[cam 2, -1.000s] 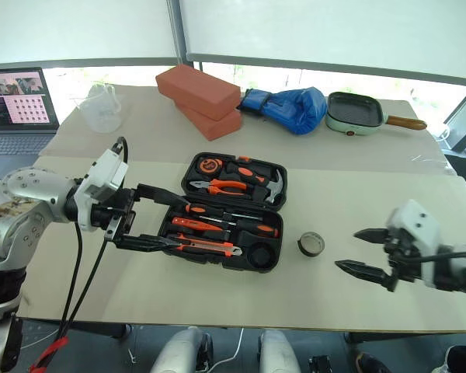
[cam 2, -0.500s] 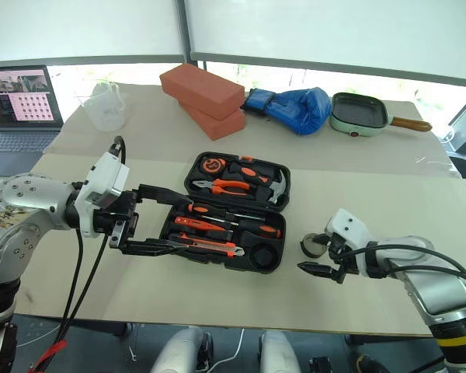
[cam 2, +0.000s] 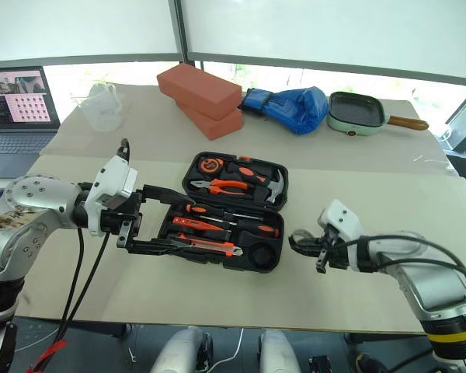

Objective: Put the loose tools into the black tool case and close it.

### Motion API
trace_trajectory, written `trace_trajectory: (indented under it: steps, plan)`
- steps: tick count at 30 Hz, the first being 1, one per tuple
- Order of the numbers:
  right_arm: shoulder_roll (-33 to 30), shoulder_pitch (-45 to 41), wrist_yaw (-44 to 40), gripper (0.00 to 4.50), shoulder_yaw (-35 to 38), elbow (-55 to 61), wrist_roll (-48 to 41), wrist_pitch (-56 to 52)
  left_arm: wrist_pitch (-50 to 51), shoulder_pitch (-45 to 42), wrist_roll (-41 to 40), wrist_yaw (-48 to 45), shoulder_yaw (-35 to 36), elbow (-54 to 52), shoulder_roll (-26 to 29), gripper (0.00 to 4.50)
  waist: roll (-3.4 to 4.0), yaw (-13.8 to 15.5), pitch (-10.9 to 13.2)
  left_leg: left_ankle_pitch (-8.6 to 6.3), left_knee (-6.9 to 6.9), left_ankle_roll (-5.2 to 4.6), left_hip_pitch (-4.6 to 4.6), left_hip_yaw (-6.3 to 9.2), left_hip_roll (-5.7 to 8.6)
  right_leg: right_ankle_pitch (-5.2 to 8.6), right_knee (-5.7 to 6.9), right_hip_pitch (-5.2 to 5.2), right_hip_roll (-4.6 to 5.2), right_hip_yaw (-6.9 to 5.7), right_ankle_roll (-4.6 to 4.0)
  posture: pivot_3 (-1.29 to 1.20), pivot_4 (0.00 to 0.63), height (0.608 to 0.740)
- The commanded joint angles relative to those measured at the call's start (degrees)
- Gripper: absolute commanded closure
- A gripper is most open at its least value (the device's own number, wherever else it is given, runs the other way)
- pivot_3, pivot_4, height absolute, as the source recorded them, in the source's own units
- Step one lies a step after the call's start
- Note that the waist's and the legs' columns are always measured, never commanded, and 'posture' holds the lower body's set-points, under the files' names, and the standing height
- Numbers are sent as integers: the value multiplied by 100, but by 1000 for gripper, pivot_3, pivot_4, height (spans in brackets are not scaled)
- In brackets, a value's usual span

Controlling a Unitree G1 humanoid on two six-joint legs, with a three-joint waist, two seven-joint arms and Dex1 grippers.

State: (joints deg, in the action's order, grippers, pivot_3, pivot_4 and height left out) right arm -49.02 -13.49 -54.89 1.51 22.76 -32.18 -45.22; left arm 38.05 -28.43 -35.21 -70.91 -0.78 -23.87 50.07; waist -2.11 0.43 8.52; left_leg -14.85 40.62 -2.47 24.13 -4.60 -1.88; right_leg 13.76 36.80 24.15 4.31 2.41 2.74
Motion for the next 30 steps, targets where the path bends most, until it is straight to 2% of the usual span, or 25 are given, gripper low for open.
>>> trace_trajectory:
  steps: [1, 8, 17, 19, 21, 23, 28, 29, 30]
  plan:
    - [65, -234, -48, 4450, -206, 726, -325, -169, -144, 46, 39, -43, 44, -72, 130, 0, 0, 5, 0, 0, -1, 0, 0, 1, 0, 0, 0, 1, 0, -1, -1, 0, 150, 738]
    - [-48, -299, 111, 4450, -1389, 533, 777, 313, -89, 37, -3, -44, 47, -113, 228, 0, -1, 26, 1, 0, -3, 0, 2, -2, 4, 0, -4, 0, 10, -2, 2, 0, 150, 738]
    - [94, -285, -41, 4450, -1815, 332, 1189, 677, -112, 23, 41, -7, 31, -79, 281, 0, -1, 26, 1, 0, -3, 1, 1, -5, 6, 1, -2, 2, 6, -3, 1, 0, 150, 738]
    - [44, -275, -133, 3692, -1786, 354, 1160, 651, -122, 24, 54, 9, 15, -77, 268, 0, 0, 25, 1, 0, -3, 1, 1, -5, 6, 1, -2, 2, 5, -3, 0, 0, 150, 738]
    - [-19, -266, -207, 3173, -1688, 466, 1065, 596, -135, 25, 64, 16, 8, -66, 258, 0, -1, 32, 1, 0, -3, 1, 1, -5, 6, 1, -2, 2, 6, -3, 1, 0, 150, 738]
    - [-82, -269, -263, 2448, -1543, 625, 934, 534, -150, 20, 80, 17, -3, -40, 247, 0, -1, 36, 1, 0, -3, 0, 2, -4, 5, 2, -4, 2, 7, -5, 1, 0, 150, 738]
    - [-204, -355, -442, 747, -853, 1153, 95, 117, -202, -2, 165, 32, -52, 76, 190, 0, 0, 24, 1, 0, -4, 0, 2, -4, 2, 2, -2, 3, 5, -4, 0, 0, 150, 738]
    - [-239, -353, -468, 472, -731, 1213, -31, 70, -210, -7, 181, 48, -59, 95, 176, 0, 0, 24, 1, 0, -4, 0, 2, -4, 2, 2, -2, 2, 5, -4, 0, 0, 150, 738]
    - [-249, -368, -455, 472, -539, 1231, -204, -24, -203, -16, 207, 89, -67, 135, 153, 0, -1, 23, 1, 0, -4, 0, 2, -4, 1, 2, -2, 2, 6, -4, 0, 0, 150, 738]
